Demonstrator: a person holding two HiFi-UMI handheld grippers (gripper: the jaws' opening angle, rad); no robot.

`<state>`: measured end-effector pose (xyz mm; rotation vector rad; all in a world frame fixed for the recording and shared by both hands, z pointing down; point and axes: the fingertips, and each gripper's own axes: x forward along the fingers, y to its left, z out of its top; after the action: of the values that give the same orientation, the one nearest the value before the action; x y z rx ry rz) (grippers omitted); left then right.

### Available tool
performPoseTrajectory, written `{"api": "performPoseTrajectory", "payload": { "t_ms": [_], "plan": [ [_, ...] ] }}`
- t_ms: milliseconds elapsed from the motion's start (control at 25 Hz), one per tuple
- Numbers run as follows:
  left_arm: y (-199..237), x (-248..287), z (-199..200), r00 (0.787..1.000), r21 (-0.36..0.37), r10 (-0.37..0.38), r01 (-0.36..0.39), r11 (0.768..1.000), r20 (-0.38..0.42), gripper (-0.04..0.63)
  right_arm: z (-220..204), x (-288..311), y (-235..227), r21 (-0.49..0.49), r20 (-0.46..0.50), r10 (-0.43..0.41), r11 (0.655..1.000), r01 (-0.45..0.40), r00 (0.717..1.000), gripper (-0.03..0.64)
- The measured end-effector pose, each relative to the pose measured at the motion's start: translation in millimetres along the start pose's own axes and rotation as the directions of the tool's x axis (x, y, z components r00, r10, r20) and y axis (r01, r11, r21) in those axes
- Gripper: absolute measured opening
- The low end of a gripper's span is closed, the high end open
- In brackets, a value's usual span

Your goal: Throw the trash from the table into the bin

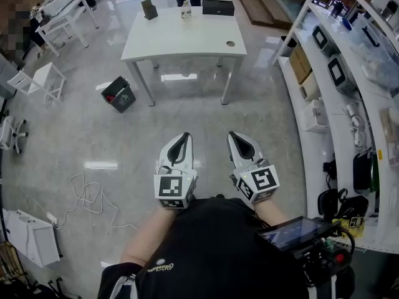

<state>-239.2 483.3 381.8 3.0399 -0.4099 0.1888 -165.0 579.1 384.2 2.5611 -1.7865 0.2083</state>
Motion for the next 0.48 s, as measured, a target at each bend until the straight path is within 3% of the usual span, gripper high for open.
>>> {"api": "performPoseTrajectory", "payload": {
  "t_ms": [480],
  "plan": [
    [51.5, -4.4, 1.3, 1.000, 0.003, -0.024, 0.024, 1.000, 0.003, 0.009, -4.6, 35.9, 35.4, -0.012, -0.010, -0.058, 0.998, 0.058, 0.998, 0.002]
  ]
}}
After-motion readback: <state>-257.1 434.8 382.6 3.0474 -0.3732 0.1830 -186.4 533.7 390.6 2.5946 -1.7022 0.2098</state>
